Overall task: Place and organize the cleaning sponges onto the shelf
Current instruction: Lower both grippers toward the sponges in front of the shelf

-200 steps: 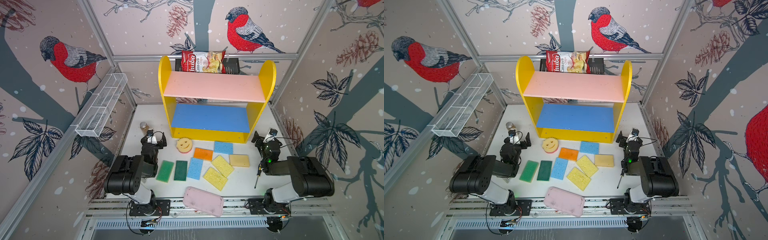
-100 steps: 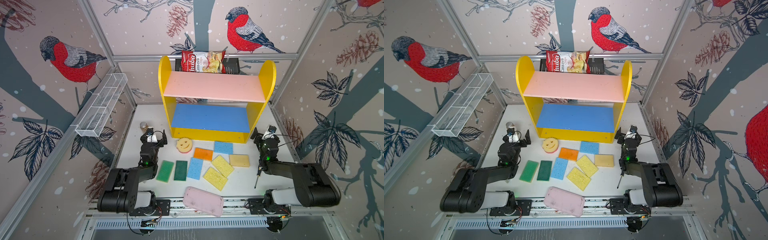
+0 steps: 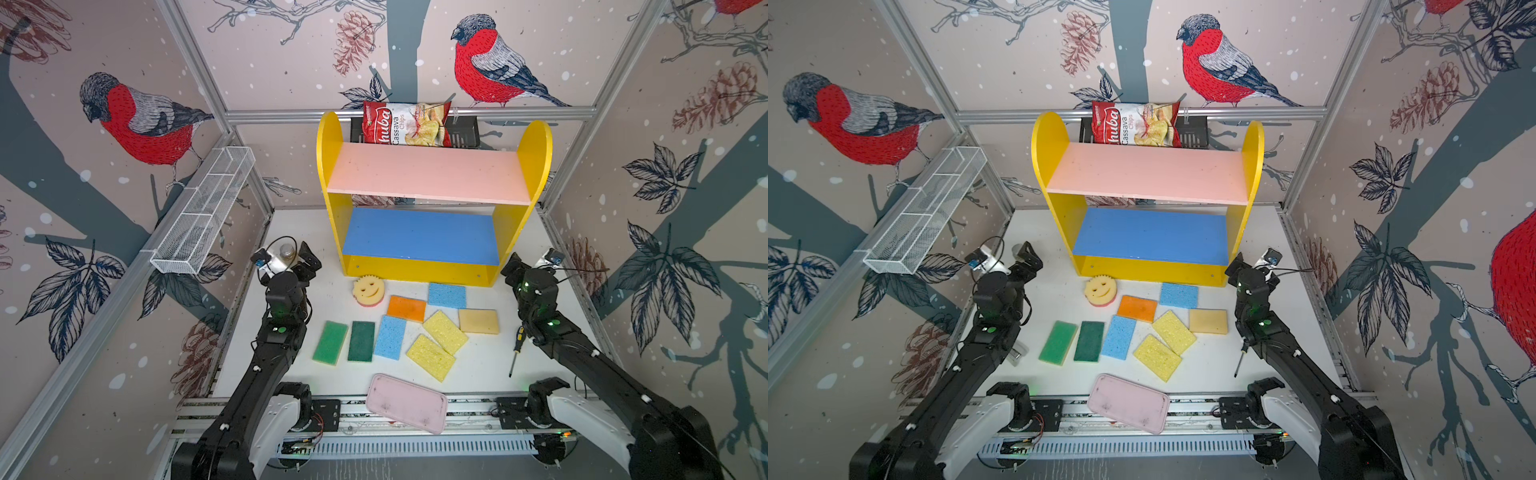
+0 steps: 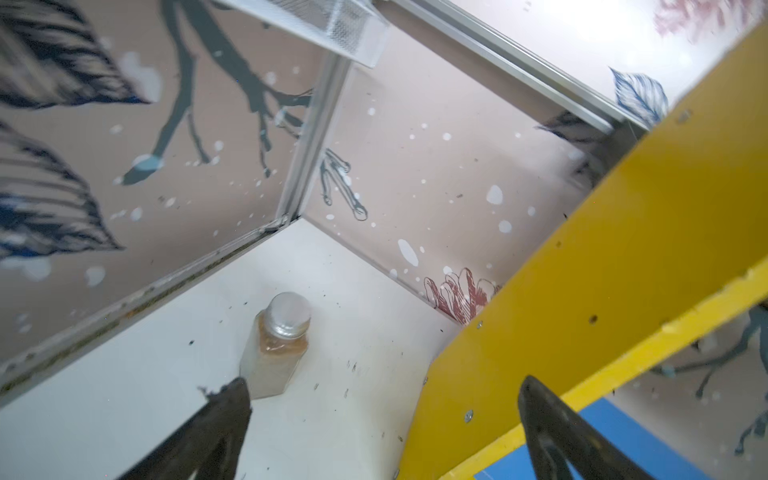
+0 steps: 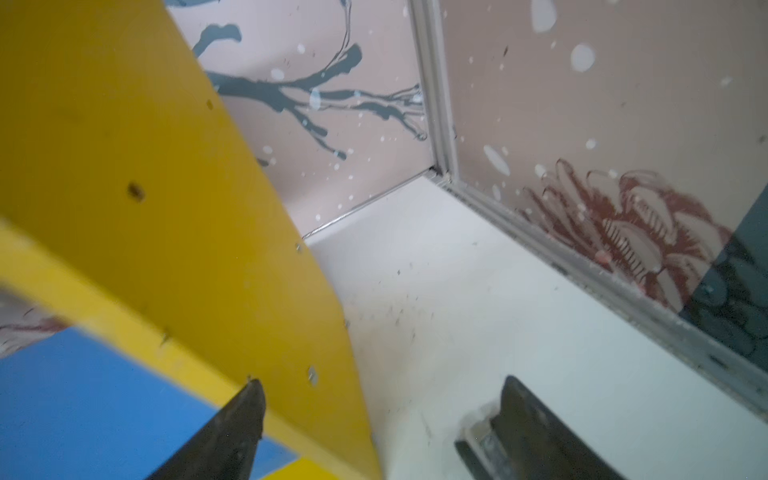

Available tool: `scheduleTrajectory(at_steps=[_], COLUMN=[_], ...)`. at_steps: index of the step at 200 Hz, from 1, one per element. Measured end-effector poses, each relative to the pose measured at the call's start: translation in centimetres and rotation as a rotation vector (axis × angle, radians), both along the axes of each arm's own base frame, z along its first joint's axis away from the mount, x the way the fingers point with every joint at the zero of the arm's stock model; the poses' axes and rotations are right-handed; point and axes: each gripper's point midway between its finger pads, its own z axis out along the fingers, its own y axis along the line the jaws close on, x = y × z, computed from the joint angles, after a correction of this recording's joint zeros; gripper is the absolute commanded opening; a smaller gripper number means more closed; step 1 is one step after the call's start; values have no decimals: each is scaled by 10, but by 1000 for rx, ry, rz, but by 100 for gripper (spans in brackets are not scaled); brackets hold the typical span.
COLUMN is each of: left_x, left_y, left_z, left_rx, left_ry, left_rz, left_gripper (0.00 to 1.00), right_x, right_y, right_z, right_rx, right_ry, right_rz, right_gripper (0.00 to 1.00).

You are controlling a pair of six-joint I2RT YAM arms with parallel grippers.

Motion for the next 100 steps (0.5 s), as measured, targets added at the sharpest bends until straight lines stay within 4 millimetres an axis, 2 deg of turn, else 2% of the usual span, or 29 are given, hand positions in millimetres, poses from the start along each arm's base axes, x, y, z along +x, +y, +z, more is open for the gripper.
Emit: scheduleTrajectory(at_steps=[17,32,49,63,71,79,100], left_x=[-13,-20,-25,-28,-29,-29,-28], left_y=[9,10,2,-8,-14,-20,-35], left_z=[-14,-25,-34,-42,-44,-45,-54], left_rx=[-94,-136,-165,-177,-183,-184,-198], left_ry=[58,117,176,215,227,236,275], left_rz=[39,37,-6,-65,-98,-133,-218], left_gripper=[99,95,77,59,45,30,10], right_x=[-15,-27,-35,-37,-36,-33,-21], right_y=[31,54,62,63,62,57,40], right_z=[-6,-12,-24,-32,-35,-36,-44], right_rx=[17,22,8,3,13,29,94], right_ry=[37,64,116,156,177,193,248], right_rz=[103,185,227,250,260,257,243], right_gripper=[57,34,18,9,3,1,1])
